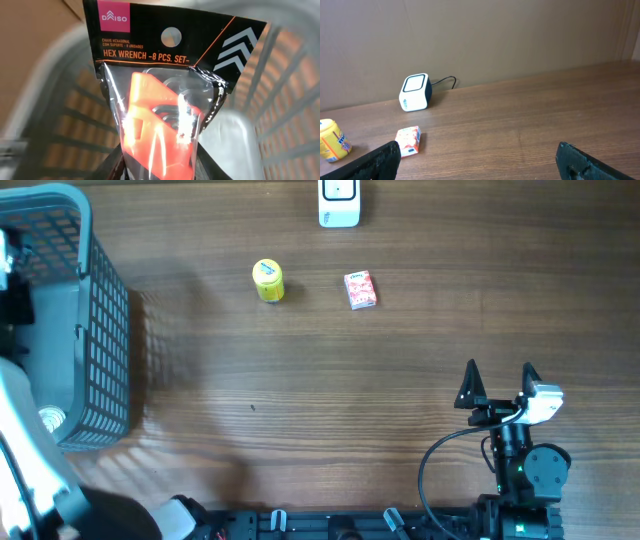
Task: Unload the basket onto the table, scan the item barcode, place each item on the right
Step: 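Lift the hex wrench package out of the basket toward the scanner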
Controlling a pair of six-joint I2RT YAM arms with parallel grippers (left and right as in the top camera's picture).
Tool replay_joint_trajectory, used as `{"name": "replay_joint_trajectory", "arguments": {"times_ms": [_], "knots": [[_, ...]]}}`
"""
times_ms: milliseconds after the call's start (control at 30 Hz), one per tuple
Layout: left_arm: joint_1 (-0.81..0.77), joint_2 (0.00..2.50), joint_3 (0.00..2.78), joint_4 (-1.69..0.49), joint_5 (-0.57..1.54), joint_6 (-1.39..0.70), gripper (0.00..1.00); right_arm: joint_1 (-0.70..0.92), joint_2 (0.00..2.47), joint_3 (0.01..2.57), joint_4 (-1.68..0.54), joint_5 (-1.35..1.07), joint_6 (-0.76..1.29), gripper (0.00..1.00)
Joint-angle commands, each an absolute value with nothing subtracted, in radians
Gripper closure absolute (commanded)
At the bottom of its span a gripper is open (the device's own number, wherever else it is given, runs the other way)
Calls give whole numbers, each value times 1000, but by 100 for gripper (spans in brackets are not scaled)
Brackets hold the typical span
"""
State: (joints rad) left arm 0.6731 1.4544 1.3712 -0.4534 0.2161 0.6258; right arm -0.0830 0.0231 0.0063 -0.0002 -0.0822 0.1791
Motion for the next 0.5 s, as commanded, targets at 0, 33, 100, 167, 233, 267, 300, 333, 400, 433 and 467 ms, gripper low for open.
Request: {"name": "replay_joint_trajectory", "arguments": {"times_ms": [0, 33, 100, 167, 233, 267, 300, 333, 400, 433, 467], "knots": [[671, 1344, 1369, -429, 321, 559, 71, -78, 25, 5, 3, -82, 186, 0], [671, 1322, 1369, -427, 352, 559, 71, -78, 25, 5, 3, -82, 186, 0], [671, 1283, 1369, -415, 413, 528, 69, -78, 25, 5, 3, -82, 186, 0], [671, 1252, 1369, -398, 465, 483, 68, -78, 25, 5, 3, -82, 186, 0], [671, 1215, 1369, -373, 541, 434, 68, -78, 25, 5, 3, -82, 186, 0], [671, 1201, 1369, -360, 583, 408, 68, -78, 25, 5, 3, -82, 186, 0], [671, 1188, 1369, -344, 637, 380, 68, -78, 25, 5, 3, -82, 186, 0], [671, 1177, 1369, -327, 688, 353, 67, -78, 25, 5, 3, -82, 186, 0], [667, 1162, 1369, -287, 804, 284, 67, -78, 25, 5, 3, -83, 186, 0], [660, 1159, 1369, -270, 856, 253, 66, -78, 25, 5, 3, -82, 186, 0], [651, 1158, 1369, -252, 900, 229, 65, -78, 25, 5, 2, -82, 186, 0]]}}
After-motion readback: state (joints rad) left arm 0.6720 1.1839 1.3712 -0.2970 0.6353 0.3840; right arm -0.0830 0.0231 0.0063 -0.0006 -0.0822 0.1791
